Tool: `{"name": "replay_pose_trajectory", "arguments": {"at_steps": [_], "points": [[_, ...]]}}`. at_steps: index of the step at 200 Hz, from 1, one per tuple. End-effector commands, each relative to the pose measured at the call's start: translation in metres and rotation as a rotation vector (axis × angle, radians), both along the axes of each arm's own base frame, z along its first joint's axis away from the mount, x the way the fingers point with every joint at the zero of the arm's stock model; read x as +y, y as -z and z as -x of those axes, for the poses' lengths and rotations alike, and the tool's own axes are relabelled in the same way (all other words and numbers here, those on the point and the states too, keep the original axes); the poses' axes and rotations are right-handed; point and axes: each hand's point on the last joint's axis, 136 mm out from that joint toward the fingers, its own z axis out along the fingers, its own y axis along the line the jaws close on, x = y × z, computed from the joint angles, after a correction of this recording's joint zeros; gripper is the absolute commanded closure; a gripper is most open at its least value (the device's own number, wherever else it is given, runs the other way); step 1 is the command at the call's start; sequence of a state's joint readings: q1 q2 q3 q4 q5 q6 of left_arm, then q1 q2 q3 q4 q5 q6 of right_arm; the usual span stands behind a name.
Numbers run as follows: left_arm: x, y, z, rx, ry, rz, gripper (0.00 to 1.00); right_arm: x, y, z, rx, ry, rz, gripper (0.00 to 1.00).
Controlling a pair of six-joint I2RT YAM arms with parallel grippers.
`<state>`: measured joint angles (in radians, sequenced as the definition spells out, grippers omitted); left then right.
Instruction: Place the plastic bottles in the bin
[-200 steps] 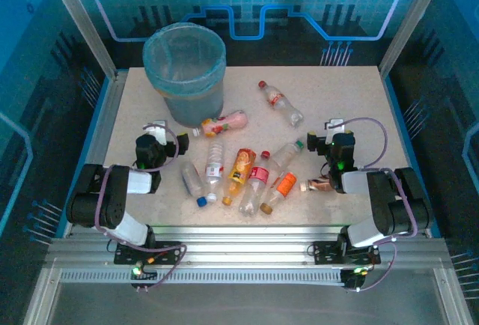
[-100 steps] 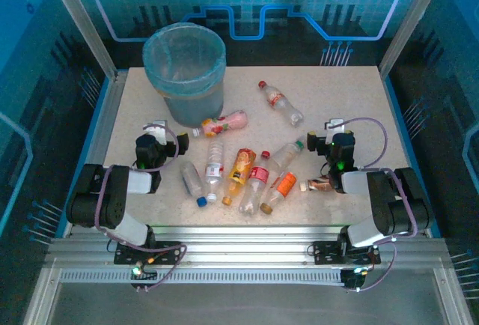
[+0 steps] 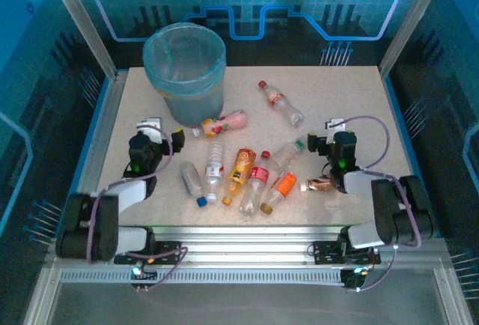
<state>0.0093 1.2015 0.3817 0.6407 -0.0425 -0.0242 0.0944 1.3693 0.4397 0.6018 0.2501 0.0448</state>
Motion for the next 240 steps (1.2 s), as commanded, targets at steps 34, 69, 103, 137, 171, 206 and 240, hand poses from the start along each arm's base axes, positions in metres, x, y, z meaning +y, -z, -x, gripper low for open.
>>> {"name": "replay_pose_trajectory", "arguments": {"at_steps": [34,69,103,137,171,206,240], "points": [[0.003,-0.040,0.028,0.104,-0.087,0.119,0.07,0.022,-0.054,-0.003,0.179,-0.086,-0.102,0.05],[-0.011,-0.087,0.040,0.106,-0.054,0.116,0.09,0.051,-0.061,-0.006,0.377,-0.195,-0.185,0.10],[-0.012,-0.150,0.049,0.046,-0.037,0.034,0.10,0.071,-0.043,-0.014,0.575,-0.232,-0.195,0.16],[-0.023,-0.189,0.046,0.039,0.011,0.058,0.12,0.091,-0.027,-0.036,0.637,-0.260,-0.174,0.17],[-0.057,-0.198,0.034,0.109,0.119,0.111,0.13,0.106,-0.014,-0.058,0.707,-0.275,-0.115,0.15],[-0.101,-0.204,0.024,0.185,0.244,0.140,0.14,0.110,0.003,-0.075,0.788,-0.283,-0.031,0.16],[-0.146,-0.209,0.016,0.236,0.360,0.166,0.15,0.110,0.015,-0.090,0.820,-0.271,0.025,0.15]]}}
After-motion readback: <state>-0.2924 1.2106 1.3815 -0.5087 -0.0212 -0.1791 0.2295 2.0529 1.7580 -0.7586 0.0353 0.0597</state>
